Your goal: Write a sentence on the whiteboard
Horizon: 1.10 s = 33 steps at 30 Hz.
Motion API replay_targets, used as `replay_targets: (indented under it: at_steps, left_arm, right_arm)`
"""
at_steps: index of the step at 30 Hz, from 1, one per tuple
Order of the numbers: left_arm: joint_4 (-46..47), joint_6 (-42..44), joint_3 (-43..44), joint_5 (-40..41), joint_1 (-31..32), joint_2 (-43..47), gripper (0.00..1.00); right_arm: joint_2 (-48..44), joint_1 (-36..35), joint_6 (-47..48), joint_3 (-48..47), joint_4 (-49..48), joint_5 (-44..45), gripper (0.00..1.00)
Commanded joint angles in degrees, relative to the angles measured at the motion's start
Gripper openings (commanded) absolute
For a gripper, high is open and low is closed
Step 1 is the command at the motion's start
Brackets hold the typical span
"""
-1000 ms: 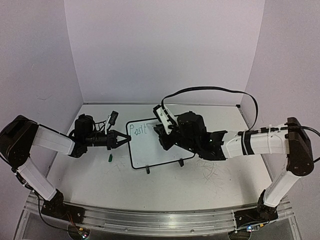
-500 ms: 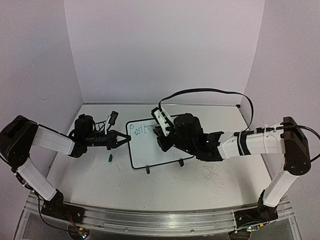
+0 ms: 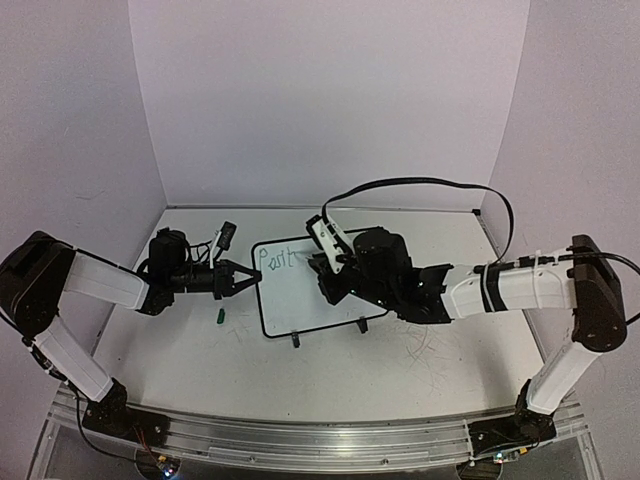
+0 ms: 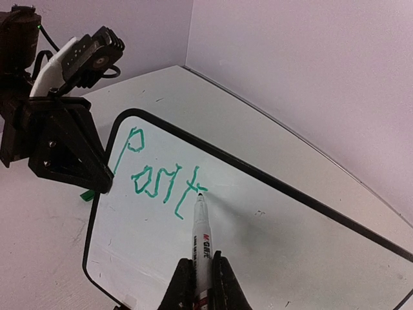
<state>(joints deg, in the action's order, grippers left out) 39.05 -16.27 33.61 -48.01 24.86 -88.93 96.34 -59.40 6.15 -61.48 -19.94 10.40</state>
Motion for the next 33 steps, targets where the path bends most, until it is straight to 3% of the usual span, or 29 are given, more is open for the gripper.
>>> replay_targets:
  at_steps: [1,33]
  left_arm:
    - [2.93,1.95,0.41,-0.05,0.01,2.18,0.00]
    - [2.87,2.03,0.41,-0.31,0.01,2.36,0.00]
  right_arm:
    - [-1.40,0.19,-0.70,0.15,-1.32,-0.35,0.00]
    - [1.82,0.22,-0.26,-2.50,0.63,2.75,0.00]
